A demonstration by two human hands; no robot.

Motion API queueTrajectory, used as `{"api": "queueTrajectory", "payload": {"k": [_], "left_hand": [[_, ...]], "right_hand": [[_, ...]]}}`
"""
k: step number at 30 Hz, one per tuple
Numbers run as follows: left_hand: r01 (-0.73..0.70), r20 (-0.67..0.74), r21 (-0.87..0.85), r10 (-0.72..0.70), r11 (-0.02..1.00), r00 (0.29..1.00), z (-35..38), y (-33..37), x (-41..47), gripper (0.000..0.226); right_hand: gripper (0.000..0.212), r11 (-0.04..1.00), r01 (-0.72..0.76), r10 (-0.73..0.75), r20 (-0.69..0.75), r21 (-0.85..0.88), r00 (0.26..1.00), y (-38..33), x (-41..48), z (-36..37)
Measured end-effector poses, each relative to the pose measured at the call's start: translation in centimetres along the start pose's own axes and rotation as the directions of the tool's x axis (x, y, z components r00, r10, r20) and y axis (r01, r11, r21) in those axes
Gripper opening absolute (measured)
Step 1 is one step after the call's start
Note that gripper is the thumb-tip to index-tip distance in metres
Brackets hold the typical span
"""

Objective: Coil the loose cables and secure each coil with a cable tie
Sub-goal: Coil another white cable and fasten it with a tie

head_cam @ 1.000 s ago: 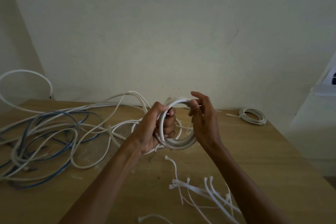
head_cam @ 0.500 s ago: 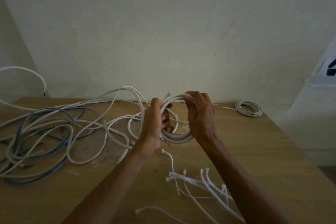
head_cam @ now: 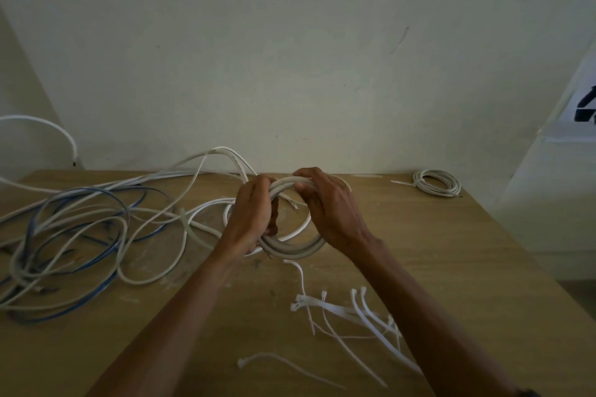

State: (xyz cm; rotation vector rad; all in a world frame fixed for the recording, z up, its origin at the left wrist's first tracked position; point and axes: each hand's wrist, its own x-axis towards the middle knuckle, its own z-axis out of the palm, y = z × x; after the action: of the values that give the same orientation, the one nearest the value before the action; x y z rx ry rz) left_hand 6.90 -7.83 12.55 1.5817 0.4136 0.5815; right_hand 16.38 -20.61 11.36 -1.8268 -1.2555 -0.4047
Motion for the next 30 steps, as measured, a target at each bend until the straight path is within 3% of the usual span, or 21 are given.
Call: {"api": "queueTrajectory", "payload": {"k": [2,3,4,5,7,9,11,15,17,20,21,23,25,27,30], "left_hand": [[-0.011,-0.008,0.025,0.011,1.0,1.0,-0.2,-0.3,0.0,0.036],[-0.008,-0.016,0.022,0.008,1.0,1.0,-0.3,-0.4,0.0,0.036],[0.002,-0.021,0.004,-0.002,1.0,1.0,-0.4,-0.5,0.1,0.036],[0.014,-0.021,-0.02,-0.014,1.0,1.0,-0.6,-0.6,0.2,0.036],[0.025,-0.008,-0.049,-0.025,0.999,1.0,-0.8,-0.8,0.4,0.036],[0.029,0.005,-0.046,-0.028,0.999,1.0,-0.9,-1.0,0.5,0.036],[0.037,0.007,-0.056,-0.037,0.998,0.999,-0.8,-0.9,0.5,0.038],[0.029,-0.001,-0.107,-0.03,0.994,1.0,-0.8,-0.7,0.7,0.037],[0.035,-0.004,-0.117,-0.035,0.992,0.999,-1.0,-0.7,0.9,0.037],[0.044,-0.009,-0.118,-0.045,0.992,0.999,-1.1,-0.9,1.2,0.039],[0.038,-0.014,-0.098,-0.04,0.994,0.999,-1.1,-1.0,1.2,0.039],[-0.009,-0.011,-0.022,0.009,1.0,1.0,-1.2,-1.1,1.1,0.037],[-0.114,0.029,0.117,0.111,0.987,0.993,-1.1,-1.1,0.7,0.032],[-0.239,0.081,0.263,0.226,0.935,0.971,-0.7,-0.7,0.2,0.027],[-0.36,0.145,0.363,0.329,0.859,0.933,0.1,-0.5,-0.3,0.025]], "right_hand": [[0.048,0.941,-0.254,0.221,0.164,0.224,0.961,0.8,0.6,-2.0],[0.054,0.899,-0.374,0.331,0.207,0.227,0.921,1.9,0.9,-3.2],[0.054,0.892,-0.44,0.411,0.217,0.106,0.885,3.6,0.9,-4.4],[0.051,0.877,-0.461,0.48,0.218,-0.135,0.85,5.8,0.6,-5.4],[0.046,0.671,-0.408,0.669,0.268,-0.619,0.693,9.4,-0.7,-6.2],[0.048,0.551,-0.366,0.793,0.334,-0.749,0.509,11.5,-2.2,-5.5],[0.046,0.584,-0.418,0.795,0.385,-0.696,0.469,12.1,-2.6,-5.1],[0.016,0.689,-0.437,0.717,0.455,-0.579,0.527,11.8,-2.5,-5.3],[0.015,0.735,-0.46,0.668,0.414,-0.499,0.619,10.8,-2.0,-5.8],[0.011,0.84,-0.534,0.537,0.28,-0.094,0.795,7.5,-0.4,-7.0],[0.007,0.862,-0.504,0.48,0.235,0.051,0.845,6.0,0.2,-7.3],[0.019,0.899,-0.377,0.356,0.129,0.223,0.926,3.1,1.1,-7.5],[0.025,0.965,-0.181,0.184,0.006,0.192,0.983,0.5,1.4,-6.9],[0.021,0.998,-0.016,0.017,-0.02,0.059,1.0,-1.1,1.2,-5.6],[0.038,0.998,-0.009,0.015,0.092,-0.061,0.996,-1.8,0.4,-2.9]]}}
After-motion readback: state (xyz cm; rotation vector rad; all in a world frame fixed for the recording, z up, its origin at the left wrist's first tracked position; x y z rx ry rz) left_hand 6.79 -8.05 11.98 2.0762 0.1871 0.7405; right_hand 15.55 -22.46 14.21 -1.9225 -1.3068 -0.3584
